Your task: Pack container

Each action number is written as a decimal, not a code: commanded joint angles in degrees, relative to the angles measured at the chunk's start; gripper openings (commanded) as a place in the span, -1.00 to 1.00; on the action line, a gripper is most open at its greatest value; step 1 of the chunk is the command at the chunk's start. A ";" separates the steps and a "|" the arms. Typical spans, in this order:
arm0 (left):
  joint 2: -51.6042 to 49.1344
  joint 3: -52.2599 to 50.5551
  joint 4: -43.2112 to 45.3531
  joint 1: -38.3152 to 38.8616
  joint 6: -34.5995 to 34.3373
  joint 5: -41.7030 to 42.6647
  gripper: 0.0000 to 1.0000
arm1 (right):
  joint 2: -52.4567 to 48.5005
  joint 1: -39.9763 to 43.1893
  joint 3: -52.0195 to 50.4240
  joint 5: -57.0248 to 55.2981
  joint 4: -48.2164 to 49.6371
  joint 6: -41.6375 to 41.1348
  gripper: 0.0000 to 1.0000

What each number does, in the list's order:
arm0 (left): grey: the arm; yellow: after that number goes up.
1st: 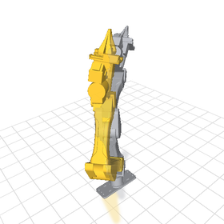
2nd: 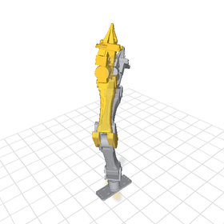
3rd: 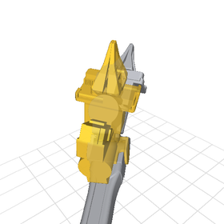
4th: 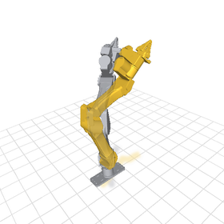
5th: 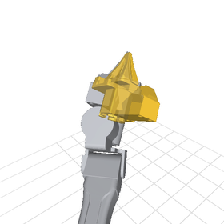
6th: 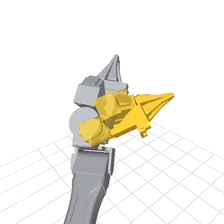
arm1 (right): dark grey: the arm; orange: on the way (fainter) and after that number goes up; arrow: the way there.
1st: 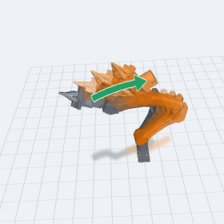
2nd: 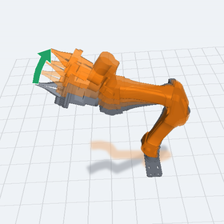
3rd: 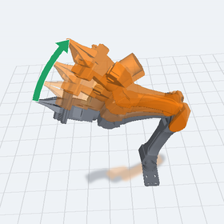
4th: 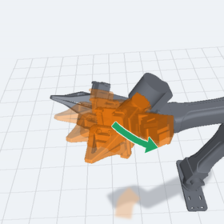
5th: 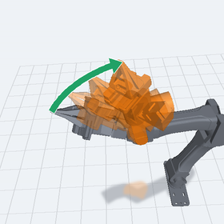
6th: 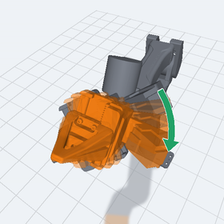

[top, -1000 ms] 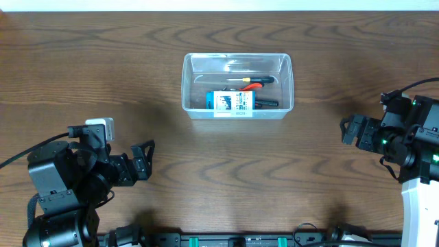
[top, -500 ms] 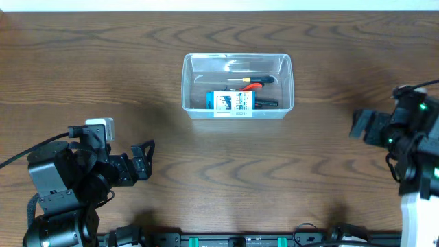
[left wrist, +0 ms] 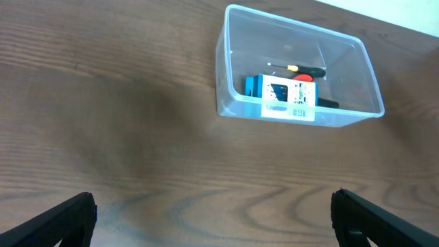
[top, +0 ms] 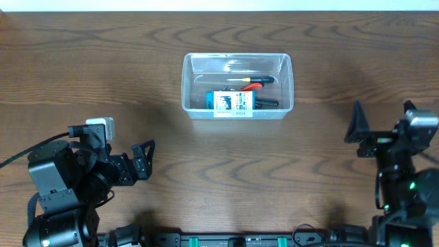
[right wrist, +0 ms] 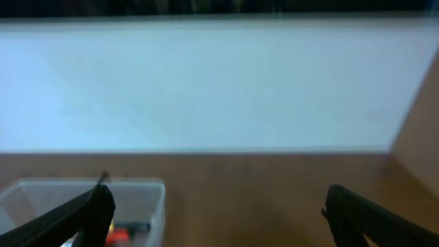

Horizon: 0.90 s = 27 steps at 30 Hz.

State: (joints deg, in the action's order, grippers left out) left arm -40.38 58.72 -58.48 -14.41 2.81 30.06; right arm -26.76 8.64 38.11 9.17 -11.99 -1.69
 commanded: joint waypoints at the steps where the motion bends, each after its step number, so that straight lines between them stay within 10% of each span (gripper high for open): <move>1: -0.07 -0.11 0.09 -0.13 -0.28 0.79 0.96 | 3.93 -1.84 -4.79 -0.20 4.17 0.52 0.98; 27: -0.07 -0.11 0.09 -0.13 -0.28 0.79 0.96 | 25.03 -4.02 -25.70 -0.13 15.04 4.55 0.99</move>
State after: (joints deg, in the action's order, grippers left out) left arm -40.40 58.72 -58.48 -14.41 2.81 30.06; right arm -3.33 5.21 13.61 9.19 2.85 2.13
